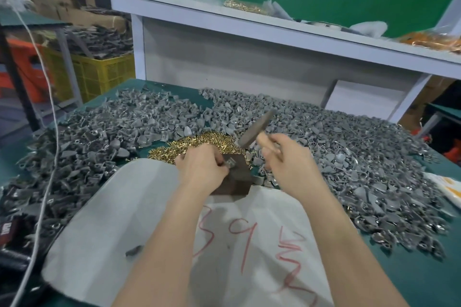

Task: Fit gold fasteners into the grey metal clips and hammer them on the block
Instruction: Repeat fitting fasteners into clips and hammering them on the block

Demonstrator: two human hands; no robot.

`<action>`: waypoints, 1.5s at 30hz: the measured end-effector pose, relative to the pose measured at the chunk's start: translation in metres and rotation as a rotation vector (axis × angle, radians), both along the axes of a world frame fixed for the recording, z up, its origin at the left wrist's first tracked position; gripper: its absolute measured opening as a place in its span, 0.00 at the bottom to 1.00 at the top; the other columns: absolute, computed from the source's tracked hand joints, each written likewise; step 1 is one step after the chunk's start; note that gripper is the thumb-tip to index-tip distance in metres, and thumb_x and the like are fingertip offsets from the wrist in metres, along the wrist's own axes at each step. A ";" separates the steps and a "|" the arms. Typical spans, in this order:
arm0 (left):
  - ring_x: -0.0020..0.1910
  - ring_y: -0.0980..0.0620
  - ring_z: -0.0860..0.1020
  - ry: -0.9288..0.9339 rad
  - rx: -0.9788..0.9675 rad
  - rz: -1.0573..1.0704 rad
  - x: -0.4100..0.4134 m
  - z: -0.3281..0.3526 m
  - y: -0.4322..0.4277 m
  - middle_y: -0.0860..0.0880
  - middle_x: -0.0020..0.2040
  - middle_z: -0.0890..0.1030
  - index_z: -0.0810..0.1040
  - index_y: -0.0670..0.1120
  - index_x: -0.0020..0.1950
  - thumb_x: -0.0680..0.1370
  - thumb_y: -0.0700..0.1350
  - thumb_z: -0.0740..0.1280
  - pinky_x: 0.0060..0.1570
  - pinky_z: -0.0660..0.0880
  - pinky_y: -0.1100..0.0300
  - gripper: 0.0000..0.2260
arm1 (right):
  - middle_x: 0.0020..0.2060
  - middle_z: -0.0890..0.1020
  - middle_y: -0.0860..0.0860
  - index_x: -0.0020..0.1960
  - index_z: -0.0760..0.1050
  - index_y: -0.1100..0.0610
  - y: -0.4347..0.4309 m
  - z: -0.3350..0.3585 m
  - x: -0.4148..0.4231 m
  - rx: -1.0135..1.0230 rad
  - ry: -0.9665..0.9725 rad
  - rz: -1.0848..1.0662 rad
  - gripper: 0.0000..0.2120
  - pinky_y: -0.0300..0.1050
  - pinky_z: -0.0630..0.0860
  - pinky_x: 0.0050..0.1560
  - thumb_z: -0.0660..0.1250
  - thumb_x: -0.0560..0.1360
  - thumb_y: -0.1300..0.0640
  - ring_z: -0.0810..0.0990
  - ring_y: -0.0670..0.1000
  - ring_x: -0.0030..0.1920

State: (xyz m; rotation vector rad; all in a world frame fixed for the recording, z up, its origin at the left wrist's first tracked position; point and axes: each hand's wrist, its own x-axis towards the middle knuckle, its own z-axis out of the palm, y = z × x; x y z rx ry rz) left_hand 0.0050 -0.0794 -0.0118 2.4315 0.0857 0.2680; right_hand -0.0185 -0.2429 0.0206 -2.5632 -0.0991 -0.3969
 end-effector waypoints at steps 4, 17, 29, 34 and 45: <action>0.56 0.48 0.75 -0.010 0.009 -0.006 0.000 -0.003 0.000 0.53 0.47 0.82 0.79 0.54 0.42 0.75 0.45 0.68 0.59 0.61 0.52 0.04 | 0.37 0.80 0.52 0.50 0.72 0.55 -0.019 -0.017 0.011 0.203 0.136 -0.126 0.11 0.49 0.77 0.36 0.58 0.79 0.48 0.78 0.54 0.33; 0.56 0.48 0.74 -0.043 -0.002 -0.045 0.004 -0.006 -0.002 0.55 0.49 0.82 0.81 0.55 0.47 0.77 0.48 0.67 0.56 0.60 0.53 0.04 | 0.49 0.77 0.50 0.60 0.76 0.51 -0.005 -0.033 0.010 -0.084 -0.068 -0.129 0.13 0.44 0.71 0.50 0.64 0.77 0.49 0.75 0.51 0.48; 0.58 0.47 0.73 -0.033 0.072 -0.056 0.002 -0.006 -0.001 0.52 0.52 0.80 0.78 0.53 0.47 0.76 0.46 0.64 0.56 0.61 0.52 0.04 | 0.47 0.77 0.54 0.49 0.80 0.56 0.043 -0.024 0.023 -0.128 0.031 0.112 0.06 0.48 0.73 0.52 0.65 0.76 0.56 0.76 0.54 0.48; 0.57 0.47 0.73 -0.024 0.062 -0.057 0.002 -0.006 0.000 0.53 0.51 0.80 0.77 0.54 0.45 0.76 0.47 0.65 0.55 0.61 0.52 0.02 | 0.48 0.76 0.55 0.50 0.79 0.58 0.043 -0.023 0.022 -0.169 0.027 0.122 0.07 0.48 0.72 0.52 0.64 0.77 0.58 0.76 0.55 0.49; 0.55 0.47 0.73 -0.025 0.041 -0.066 0.000 -0.005 -0.002 0.53 0.47 0.80 0.74 0.53 0.41 0.77 0.48 0.65 0.51 0.59 0.53 0.05 | 0.52 0.75 0.56 0.51 0.78 0.61 0.050 -0.032 0.024 -0.182 -0.035 0.077 0.08 0.46 0.69 0.53 0.61 0.78 0.60 0.75 0.55 0.53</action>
